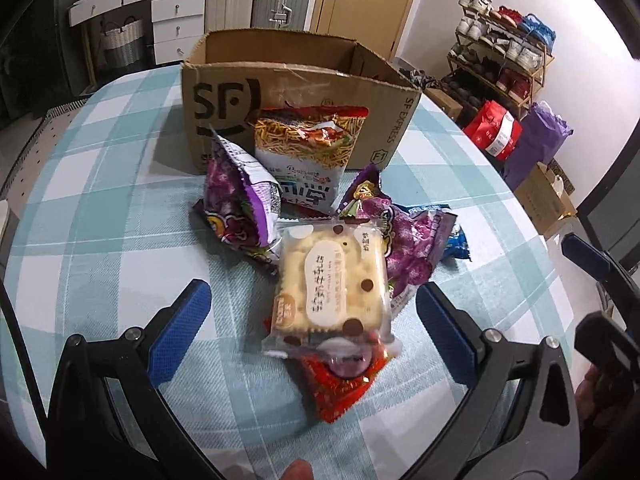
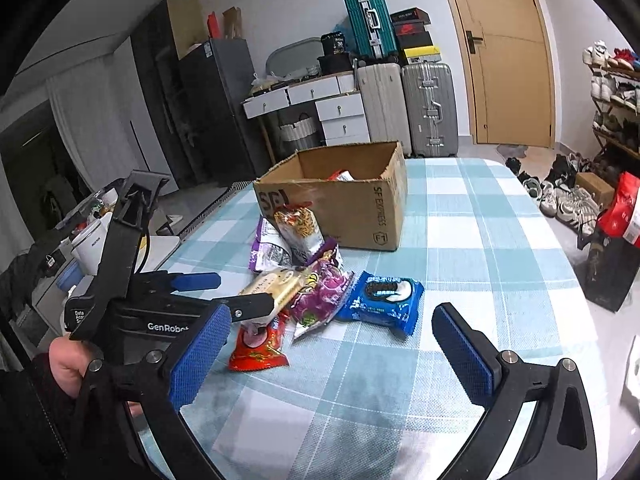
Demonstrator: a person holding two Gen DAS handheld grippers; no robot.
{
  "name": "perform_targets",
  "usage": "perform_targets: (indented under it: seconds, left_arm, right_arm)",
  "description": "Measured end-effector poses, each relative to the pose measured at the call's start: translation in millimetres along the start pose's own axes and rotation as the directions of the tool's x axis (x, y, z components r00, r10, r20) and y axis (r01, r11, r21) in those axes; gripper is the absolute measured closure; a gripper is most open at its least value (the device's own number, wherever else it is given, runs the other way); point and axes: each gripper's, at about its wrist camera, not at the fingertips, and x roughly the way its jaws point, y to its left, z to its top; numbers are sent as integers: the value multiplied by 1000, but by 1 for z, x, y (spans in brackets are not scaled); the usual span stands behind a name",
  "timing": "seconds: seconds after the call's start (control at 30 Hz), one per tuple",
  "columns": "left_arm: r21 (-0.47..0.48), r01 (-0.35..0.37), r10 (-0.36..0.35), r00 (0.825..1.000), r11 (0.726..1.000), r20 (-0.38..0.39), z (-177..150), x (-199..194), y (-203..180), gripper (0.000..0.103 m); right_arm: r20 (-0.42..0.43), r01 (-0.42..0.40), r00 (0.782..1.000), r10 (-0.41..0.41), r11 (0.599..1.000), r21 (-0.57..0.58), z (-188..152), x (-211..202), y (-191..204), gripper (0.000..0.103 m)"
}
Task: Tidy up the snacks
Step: 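Grasp the cream bread pack with the left tool, then grasp the small red Oreo pack with the right tool while the left tool holds the bread pack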
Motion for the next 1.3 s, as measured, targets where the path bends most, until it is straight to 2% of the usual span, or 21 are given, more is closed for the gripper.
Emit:
perform_targets:
  seconds: [0.27,0.33,0.43,0.5,0.53,0.87,1.3]
  left_arm:
    - [-21,-26,25,999,999,-45,9,32,2,1]
    - [-15,-29,28,998,999,-53,11,39,2,5]
    - [-16,-10,9,997,1000,-71,15,47,0,22]
    - [-26,23,-26,996,999,-88,18,53,-1,40]
    - [-25,27,-29,995,999,-92,18,55,-2,43]
    - [8,33,-33,997,999,-69,16,58,-19,46]
    - [30,43,-43,999,999,-8,-1,26,-17,46]
  right_arm:
    - [-22,-6,1000,7,1000,25,-5,11,-12,1]
    - [-23,-7,1000,8,1000,28,-5,12,-13,1]
    - [-23,-10,1000,11,999,36,-6,14,-16,1]
    - [-22,-12,1000,13,999,40,-7,13,-16,1]
    - [-21,-13,1000,14,999,41,-7,13,-17,1]
    - [-12,-13,1000,13,999,44,-10,8,-17,1]
    - [-13,-13,1000,13,999,39,-12,7,-12,1]
